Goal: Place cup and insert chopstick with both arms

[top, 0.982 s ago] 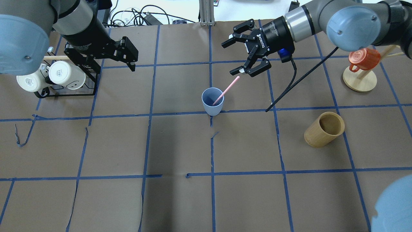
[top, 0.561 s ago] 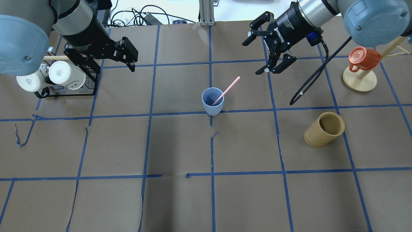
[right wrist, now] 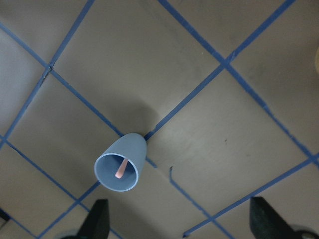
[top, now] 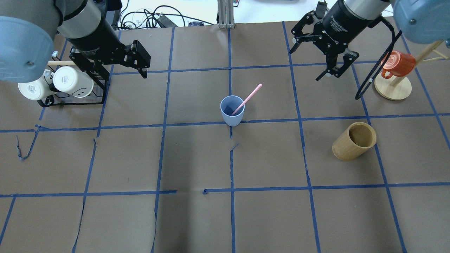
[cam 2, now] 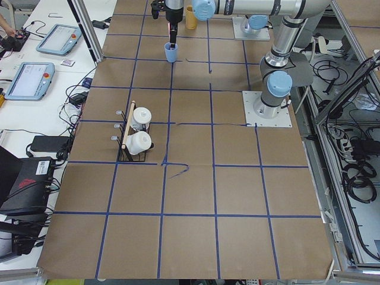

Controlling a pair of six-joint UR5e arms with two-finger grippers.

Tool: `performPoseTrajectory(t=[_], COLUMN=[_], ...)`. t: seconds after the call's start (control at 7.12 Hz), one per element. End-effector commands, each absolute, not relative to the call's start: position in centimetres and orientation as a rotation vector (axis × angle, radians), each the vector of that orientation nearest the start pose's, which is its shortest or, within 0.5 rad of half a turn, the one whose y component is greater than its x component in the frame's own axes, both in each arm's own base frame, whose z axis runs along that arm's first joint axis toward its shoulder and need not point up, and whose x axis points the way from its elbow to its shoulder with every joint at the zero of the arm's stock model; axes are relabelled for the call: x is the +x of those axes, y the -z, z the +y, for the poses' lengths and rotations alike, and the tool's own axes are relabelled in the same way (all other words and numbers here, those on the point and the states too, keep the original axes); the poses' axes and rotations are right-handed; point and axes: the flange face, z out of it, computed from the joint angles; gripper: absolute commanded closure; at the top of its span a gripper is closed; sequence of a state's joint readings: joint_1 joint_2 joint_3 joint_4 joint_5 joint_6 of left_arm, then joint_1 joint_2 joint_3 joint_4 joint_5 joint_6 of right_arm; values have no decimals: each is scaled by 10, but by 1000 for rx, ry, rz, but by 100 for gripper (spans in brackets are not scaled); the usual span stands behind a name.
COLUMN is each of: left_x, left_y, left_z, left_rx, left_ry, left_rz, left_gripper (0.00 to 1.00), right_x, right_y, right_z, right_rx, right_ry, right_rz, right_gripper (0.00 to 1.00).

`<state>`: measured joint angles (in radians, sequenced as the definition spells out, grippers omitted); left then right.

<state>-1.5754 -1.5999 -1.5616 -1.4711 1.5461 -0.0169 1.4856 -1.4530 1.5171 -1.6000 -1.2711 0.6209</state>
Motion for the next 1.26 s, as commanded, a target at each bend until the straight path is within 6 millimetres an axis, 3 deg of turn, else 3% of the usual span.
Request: performPoseTrajectory(t=[0.0, 0.56, 0.84, 1.12], left_x=[-138, -138, -138, -138], left_y=[-488, -489, -488, -488], left_z=[-511, -511, -511, -511], left_rx=[-16, -15, -16, -16], left_ry=[123, 126, 123, 123], left_rz=[3163, 3164, 3163, 3163], left_gripper=[0, 0, 0, 0], right_x=[103, 94, 144, 147], right_y=[-471, -470, -473, -477], right_z=[-538, -532, -520, -516], right_rx=[561, 289, 151, 126], right_ry=[-39, -20, 0, 7], right_rz=[2945, 3099, 3110, 3111], right_gripper=[0, 0, 0, 0])
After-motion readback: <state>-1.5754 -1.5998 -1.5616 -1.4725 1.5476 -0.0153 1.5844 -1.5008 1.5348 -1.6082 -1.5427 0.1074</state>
